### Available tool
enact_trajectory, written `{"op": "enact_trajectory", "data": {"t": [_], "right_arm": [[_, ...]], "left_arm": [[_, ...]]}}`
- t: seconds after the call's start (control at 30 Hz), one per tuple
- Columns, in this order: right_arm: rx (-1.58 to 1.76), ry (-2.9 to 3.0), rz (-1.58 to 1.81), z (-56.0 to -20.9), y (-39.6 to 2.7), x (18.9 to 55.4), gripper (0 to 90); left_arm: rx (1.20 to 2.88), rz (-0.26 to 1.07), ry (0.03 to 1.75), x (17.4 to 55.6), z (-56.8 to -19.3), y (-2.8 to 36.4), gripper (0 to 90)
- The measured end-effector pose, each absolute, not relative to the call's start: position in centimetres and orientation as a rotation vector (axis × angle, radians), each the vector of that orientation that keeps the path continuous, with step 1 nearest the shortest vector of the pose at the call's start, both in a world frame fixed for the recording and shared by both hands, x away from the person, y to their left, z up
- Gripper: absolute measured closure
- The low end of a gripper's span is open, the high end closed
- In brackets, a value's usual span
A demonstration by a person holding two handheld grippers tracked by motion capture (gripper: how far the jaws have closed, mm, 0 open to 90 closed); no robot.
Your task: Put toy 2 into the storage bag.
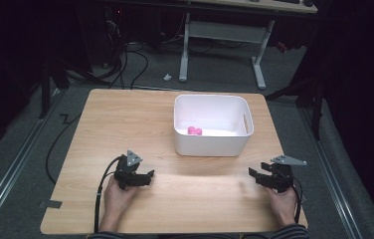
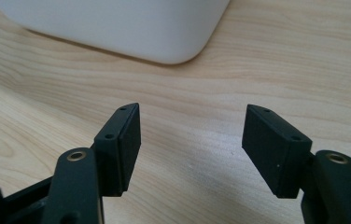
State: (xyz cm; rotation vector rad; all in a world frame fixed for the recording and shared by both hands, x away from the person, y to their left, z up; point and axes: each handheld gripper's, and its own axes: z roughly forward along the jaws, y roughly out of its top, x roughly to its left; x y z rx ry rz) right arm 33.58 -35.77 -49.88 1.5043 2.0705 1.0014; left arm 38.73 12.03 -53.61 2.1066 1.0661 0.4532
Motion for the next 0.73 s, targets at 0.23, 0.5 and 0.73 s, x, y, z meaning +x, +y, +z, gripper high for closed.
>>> {"op": "enact_trajectory", "data": {"t": [0.23, 0.5, 0.73], "right_arm": [[1.496, 2.074, 0.932, -51.6, -35.3, 33.9, 37.5], [1.468, 2.051, 0.866, -53.0, -35.1, 34.0, 34.9], [1.465, 2.060, 0.864, -53.0, -35.1, 34.0, 30.2]], "left_arm": [[2.107, 0.453, 1.066, 38.7, -53.6, 12.0, 19.3], [2.107, 0.453, 1.066, 38.7, -53.6, 12.0, 19.3], [2.107, 0.454, 1.067, 38.7, -53.6, 12.0, 19.2]]}}
